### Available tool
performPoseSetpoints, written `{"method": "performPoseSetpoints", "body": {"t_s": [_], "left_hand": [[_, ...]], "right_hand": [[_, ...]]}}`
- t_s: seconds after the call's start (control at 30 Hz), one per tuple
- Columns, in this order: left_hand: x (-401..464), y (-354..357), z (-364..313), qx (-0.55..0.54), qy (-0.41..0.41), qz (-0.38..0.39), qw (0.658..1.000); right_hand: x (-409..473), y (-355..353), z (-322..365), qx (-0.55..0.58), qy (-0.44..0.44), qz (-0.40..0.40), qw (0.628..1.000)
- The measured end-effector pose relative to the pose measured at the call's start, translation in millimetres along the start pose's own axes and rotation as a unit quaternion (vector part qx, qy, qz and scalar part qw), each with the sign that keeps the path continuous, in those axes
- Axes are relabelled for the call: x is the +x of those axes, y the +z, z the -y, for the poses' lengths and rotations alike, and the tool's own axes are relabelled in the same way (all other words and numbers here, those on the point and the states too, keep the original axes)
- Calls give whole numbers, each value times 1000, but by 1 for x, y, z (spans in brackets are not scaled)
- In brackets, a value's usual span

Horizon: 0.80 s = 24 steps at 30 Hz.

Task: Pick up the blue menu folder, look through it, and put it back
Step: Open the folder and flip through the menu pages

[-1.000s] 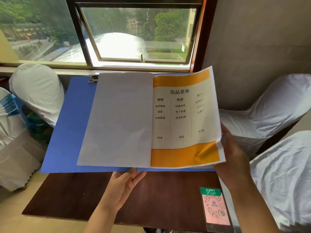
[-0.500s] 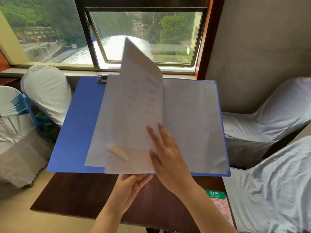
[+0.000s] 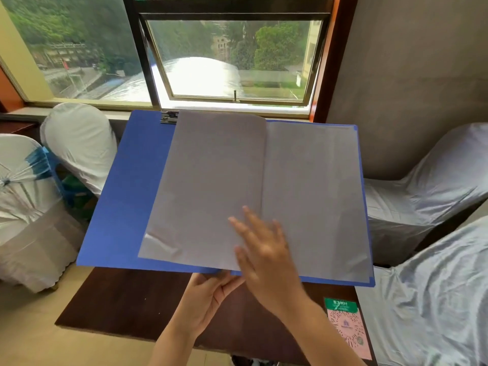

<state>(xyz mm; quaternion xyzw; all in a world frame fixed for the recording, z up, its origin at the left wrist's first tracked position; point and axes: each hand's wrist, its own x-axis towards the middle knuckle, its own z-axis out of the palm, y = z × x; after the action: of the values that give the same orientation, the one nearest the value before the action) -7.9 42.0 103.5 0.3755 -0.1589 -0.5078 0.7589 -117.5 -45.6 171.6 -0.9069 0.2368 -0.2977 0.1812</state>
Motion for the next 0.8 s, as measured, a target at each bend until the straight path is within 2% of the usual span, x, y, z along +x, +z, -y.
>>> {"method": "performPoseSetpoints", "body": {"t_s": [0.1, 0.17, 0.2, 0.27, 0.33, 0.37, 0.47, 0.57, 0.73, 0.8], "left_hand": [[0, -7, -5, -7, -9, -1, 1000], [0, -10, -8, -10, -7, -1, 1000], [0, -10, -9, -13, -5, -4, 1000], [1, -11, -10, -18, -2, -11, 1000], [3, -12, -9, -19, 1, -15, 1000], [4, -13, -10, -18, 2, -17, 1000], [5, -14, -10, -18, 3, -20, 1000], [6, -16, -10, -18, 1, -21, 1000], [9, -13, -6, -20, -7, -19, 1000], [10, -13, -6, -21, -5, -18, 1000]], "right_hand": [[-5, -40, -36, -25, 71, -175, 982], [-15, -67, -68, -76, 149, -214, 963], [-20, -79, -82, -56, 192, -192, 961], [-32, -100, -100, 111, 256, -89, 956], [-43, -113, -109, 296, 283, -1, 912], [-47, -118, -112, 329, 284, 14, 900], [-55, -125, -117, 363, 280, 26, 889], [-56, -124, -121, 372, 257, 2, 892], [-52, -117, -119, 239, 231, -78, 940], [-50, -114, -117, 218, 219, -100, 946]]}}
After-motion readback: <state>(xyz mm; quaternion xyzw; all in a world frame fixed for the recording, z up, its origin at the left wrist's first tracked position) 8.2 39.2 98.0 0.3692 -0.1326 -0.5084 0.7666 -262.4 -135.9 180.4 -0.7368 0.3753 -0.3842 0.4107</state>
